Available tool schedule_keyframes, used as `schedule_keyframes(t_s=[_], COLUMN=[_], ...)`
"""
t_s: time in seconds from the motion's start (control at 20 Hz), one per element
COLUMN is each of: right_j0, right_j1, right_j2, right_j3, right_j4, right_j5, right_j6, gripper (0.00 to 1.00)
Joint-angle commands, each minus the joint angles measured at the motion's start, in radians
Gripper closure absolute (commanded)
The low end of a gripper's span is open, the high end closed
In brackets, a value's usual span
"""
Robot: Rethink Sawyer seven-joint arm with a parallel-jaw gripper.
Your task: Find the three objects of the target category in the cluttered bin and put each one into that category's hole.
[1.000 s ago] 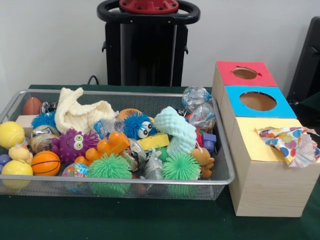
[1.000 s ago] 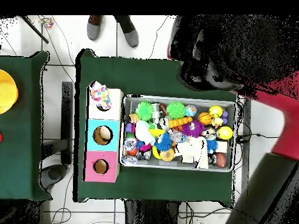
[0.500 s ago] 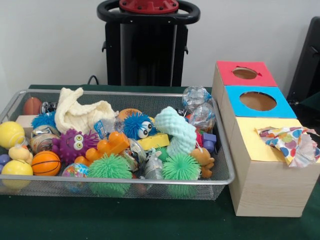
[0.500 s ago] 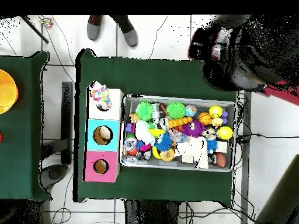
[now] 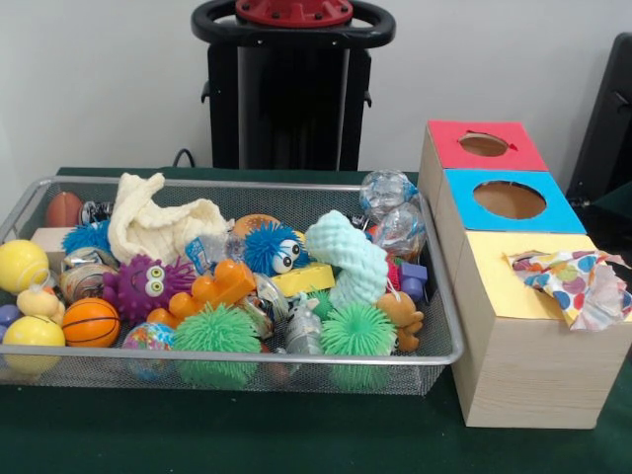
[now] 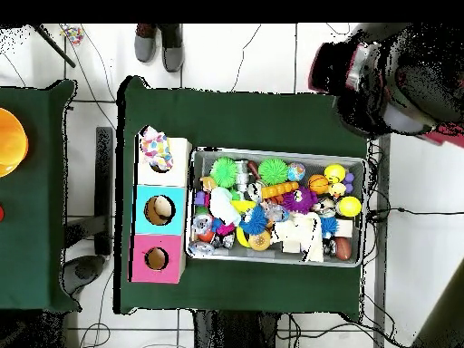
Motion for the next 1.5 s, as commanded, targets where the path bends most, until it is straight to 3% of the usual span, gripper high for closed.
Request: schedule_keyframes(t_s=[0.05,0.25,0.45,1.0,1.15,1.4,1.5], right_j0=[-0.033,-0.050,-0.076,-0.150,-0.138,-0.055,-0.024], right_j1=[0.093,0.188,0.274,0.320,0.301,0.212,0.192], right_j2=[0.149,0.198,0.251,0.368,0.371,0.318,0.305], right_j3=[-0.058,-0.247,-0.440,-0.613,-0.614,-0.469,-0.454], right_j4=[-0.102,-0.145,-0.194,-0.318,-0.338,-0.224,-0.214], right_j5=[0.171,0.260,0.431,0.581,0.604,0.504,0.485], right_j6=[-0.409,-0.476,-0.576,-0.752,-0.706,-0.407,-0.326], gripper=[1.00,1.00,1.00,1.00,1.00,1.00,1.00])
